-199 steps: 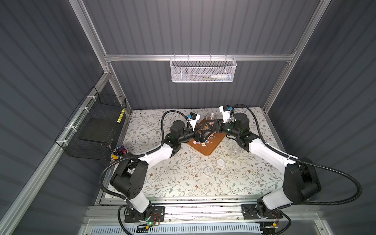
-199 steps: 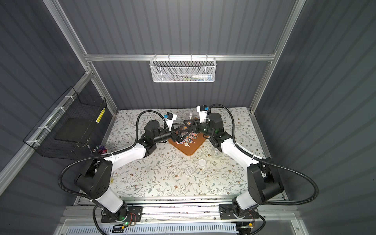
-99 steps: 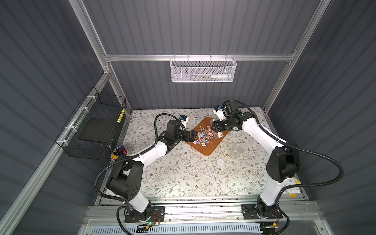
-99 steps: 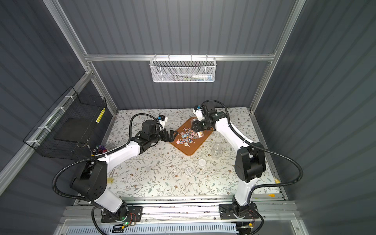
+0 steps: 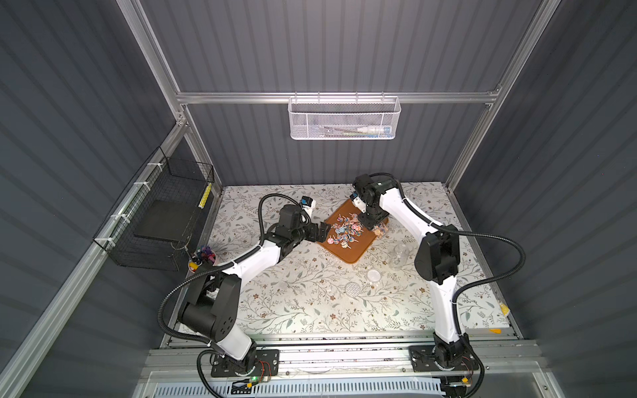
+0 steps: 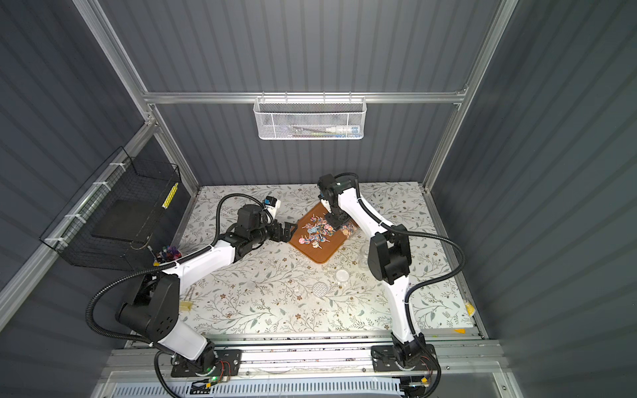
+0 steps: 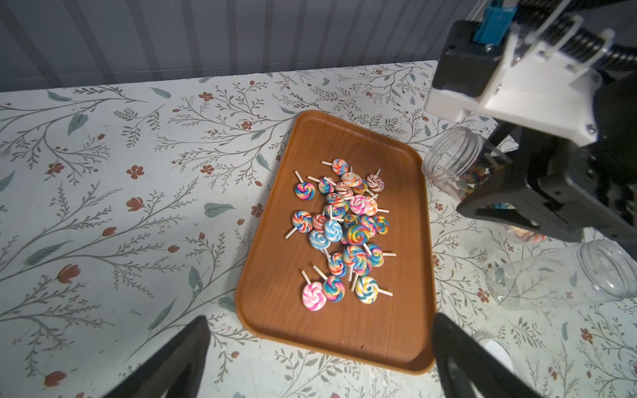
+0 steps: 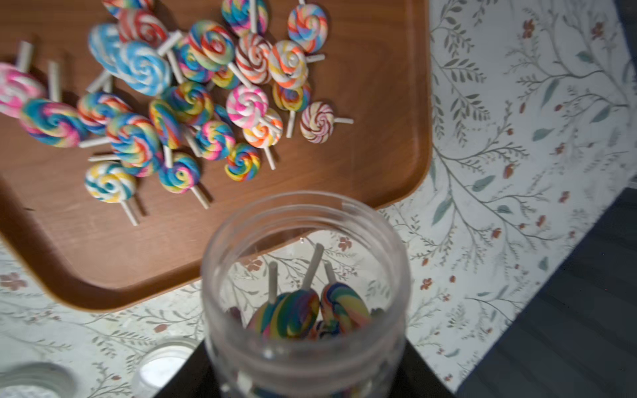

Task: Pour the candies out of the jar
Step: 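Pour the candies out of the jar onto the tray.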

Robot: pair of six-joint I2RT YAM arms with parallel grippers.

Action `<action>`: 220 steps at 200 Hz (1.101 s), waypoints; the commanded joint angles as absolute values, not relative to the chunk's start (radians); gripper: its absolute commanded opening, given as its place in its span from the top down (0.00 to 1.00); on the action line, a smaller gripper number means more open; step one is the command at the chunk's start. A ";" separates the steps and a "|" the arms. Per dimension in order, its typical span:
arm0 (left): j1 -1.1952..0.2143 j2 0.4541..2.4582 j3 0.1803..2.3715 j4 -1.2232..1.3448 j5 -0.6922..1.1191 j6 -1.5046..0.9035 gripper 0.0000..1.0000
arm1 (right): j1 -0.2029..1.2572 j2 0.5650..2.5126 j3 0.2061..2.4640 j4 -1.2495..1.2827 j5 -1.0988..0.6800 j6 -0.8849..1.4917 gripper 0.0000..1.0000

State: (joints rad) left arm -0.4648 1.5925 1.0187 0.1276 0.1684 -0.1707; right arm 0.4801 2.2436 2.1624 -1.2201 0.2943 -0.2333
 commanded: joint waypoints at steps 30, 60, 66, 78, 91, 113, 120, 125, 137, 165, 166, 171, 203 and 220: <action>-0.459 1.543 1.002 0.146 0.166 -0.143 0.00 | 0.523 2.285 2.194 -1.277 0.569 -0.475 0.64; -0.459 1.534 1.000 0.149 0.165 -0.145 0.00 | 0.540 2.320 2.207 -1.244 0.579 -0.553 0.61; -0.459 1.532 0.999 0.149 0.166 -0.145 0.00 | 0.544 2.325 2.205 -1.235 0.593 -0.581 0.60; -0.459 1.531 0.998 0.149 0.166 -0.144 0.00 | 0.553 2.336 2.198 -1.216 0.627 -0.641 0.61; -0.459 1.528 0.996 0.150 0.165 -0.145 0.00 | 0.558 2.341 2.187 -1.184 0.644 -0.695 0.62; -0.459 1.523 0.992 0.152 0.160 -0.143 0.00 | 0.560 2.350 2.197 -1.154 0.664 -0.743 0.64; -0.459 1.522 0.990 0.153 0.158 -0.143 0.00 | 0.561 2.350 2.193 -1.145 0.678 -0.762 0.64; -0.459 1.521 0.990 0.153 0.158 -0.143 0.00 | 0.562 2.348 2.187 -1.141 0.682 -0.777 0.64; -0.459 1.519 0.987 0.156 0.155 -0.143 0.00 | 0.566 2.338 2.173 -1.122 0.690 -0.817 0.65; -0.459 1.519 0.985 0.163 0.157 -0.144 0.00 | 0.568 2.326 2.138 -1.096 0.690 -0.915 0.67; -0.459 1.519 0.986 0.163 0.157 -0.144 0.00 | 0.568 2.327 2.139 -1.095 0.690 -0.919 0.67; -0.459 1.519 0.985 0.163 0.157 -0.144 0.00 | 0.567 2.328 2.138 -1.088 0.696 -0.929 0.67; -0.459 1.508 0.979 0.166 0.152 -0.144 0.00 | 0.563 2.327 2.126 -1.081 0.719 -1.002 0.68; -0.459 1.508 0.979 0.169 0.152 -0.145 0.00 | 0.563 2.302 2.087 -1.013 0.751 -1.070 0.70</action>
